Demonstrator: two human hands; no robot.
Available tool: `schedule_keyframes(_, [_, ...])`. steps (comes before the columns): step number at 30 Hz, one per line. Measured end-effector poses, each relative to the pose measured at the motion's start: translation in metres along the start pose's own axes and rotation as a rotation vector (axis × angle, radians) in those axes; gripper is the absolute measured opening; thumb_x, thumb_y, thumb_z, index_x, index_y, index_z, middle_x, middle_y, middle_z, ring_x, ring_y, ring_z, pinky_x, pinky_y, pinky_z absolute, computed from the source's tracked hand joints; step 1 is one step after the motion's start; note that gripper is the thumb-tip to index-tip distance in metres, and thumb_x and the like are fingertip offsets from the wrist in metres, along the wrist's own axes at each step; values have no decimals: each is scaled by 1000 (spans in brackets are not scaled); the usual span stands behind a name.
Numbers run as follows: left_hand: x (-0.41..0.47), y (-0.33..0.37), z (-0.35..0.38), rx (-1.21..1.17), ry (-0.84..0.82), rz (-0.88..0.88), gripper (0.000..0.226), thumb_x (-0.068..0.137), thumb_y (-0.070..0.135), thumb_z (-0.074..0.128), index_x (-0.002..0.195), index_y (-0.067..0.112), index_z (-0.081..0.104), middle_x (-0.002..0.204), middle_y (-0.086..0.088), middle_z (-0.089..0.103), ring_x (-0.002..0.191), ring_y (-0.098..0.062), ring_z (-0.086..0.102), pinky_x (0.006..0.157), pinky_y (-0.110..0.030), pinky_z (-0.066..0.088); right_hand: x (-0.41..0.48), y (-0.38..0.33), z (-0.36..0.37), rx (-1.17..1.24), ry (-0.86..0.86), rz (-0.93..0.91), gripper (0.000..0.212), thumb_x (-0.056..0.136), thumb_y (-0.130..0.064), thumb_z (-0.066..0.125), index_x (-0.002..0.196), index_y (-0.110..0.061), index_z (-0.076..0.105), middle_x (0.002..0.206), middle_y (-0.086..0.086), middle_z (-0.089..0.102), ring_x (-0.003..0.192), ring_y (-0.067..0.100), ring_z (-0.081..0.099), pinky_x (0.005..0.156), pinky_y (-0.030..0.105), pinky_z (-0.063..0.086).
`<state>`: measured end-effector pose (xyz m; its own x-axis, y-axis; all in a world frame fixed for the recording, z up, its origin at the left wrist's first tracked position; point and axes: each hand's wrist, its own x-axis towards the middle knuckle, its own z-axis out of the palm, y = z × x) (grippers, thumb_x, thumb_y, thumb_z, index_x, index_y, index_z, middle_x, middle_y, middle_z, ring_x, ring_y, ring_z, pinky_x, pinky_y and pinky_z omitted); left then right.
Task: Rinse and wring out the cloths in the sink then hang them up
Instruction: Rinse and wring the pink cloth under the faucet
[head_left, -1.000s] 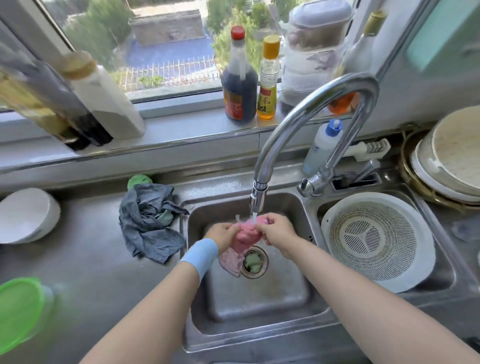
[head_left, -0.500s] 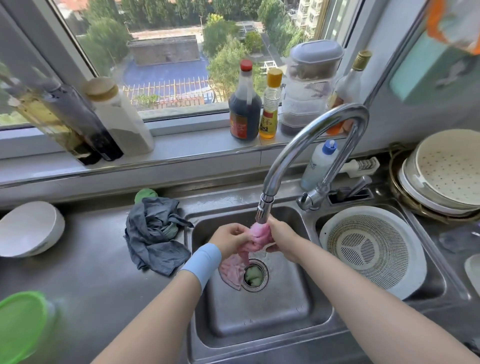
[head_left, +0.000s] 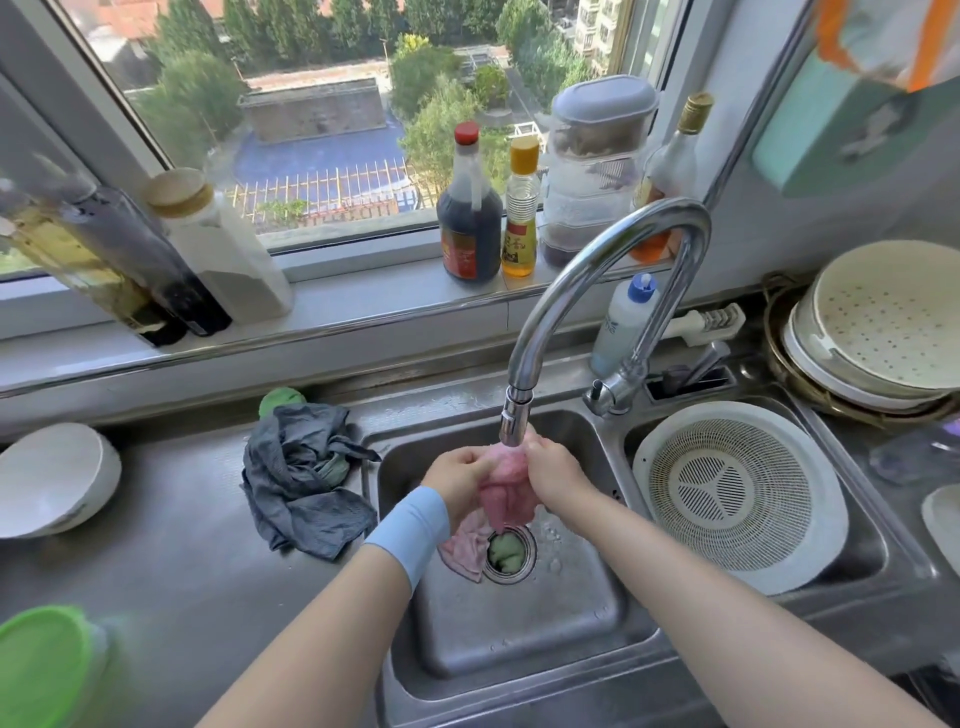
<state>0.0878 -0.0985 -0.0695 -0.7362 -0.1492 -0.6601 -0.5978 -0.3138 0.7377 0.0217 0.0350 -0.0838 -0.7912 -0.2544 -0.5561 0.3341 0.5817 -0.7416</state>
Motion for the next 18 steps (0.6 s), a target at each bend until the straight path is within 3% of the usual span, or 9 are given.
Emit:
schedule_keyframes(2, [2,-2,1,17,157,7,19,91,24,69,98,6,73,91,-23,74,81,-35,71,88,-52,57,-6,7,10,-56,-29,-57,48,90,-67,41,115,-27,47,114,1,64,102,23,61,86,39,49])
schedule_keyframes(4, [3,-5,0,119,207,57,13,90,24,70,86,14,77,83,-15,76,82,-32,73,82,-47,59,-11,14,17,-175,-34,-122,42,88,-67,39,110,-31,40,114,-1,63,101,23,61,80,37,45])
schedule_keyframes(7, [1,-14,-2,147,143,105,13,93,20,67,91,15,78,88,-12,77,87,-28,73,81,-41,60,-4,16,18,-205,-10,-128,34,98,-48,34,117,-30,57,121,5,66,111,27,61,88,35,45])
schedule_keyframes(10, [-3,-19,1,72,83,140,16,95,10,63,103,4,75,97,-17,75,84,-23,70,75,-33,60,4,9,19,-182,53,-58,47,105,-38,26,124,-17,64,127,15,63,118,33,57,98,38,44])
schedule_keyframes(13, [-6,-16,3,-8,92,106,19,95,12,62,108,2,73,103,-19,74,88,-25,71,77,-33,59,-4,8,24,-120,140,-35,52,104,-46,23,121,-19,65,121,12,67,115,32,60,89,35,42])
schedule_keyframes(16, [-8,-11,0,-145,1,23,26,95,19,62,114,4,71,105,-17,73,93,-27,71,75,-33,60,-17,12,24,-197,65,-178,39,98,-59,29,107,-27,50,105,4,66,102,30,62,81,37,44])
schedule_keyframes(18, [-9,-13,-1,-137,-55,41,26,95,12,62,118,1,68,107,-20,72,93,-27,70,80,-36,60,-13,6,19,-147,20,-149,35,95,-59,36,101,-26,47,101,0,65,94,25,63,75,36,45])
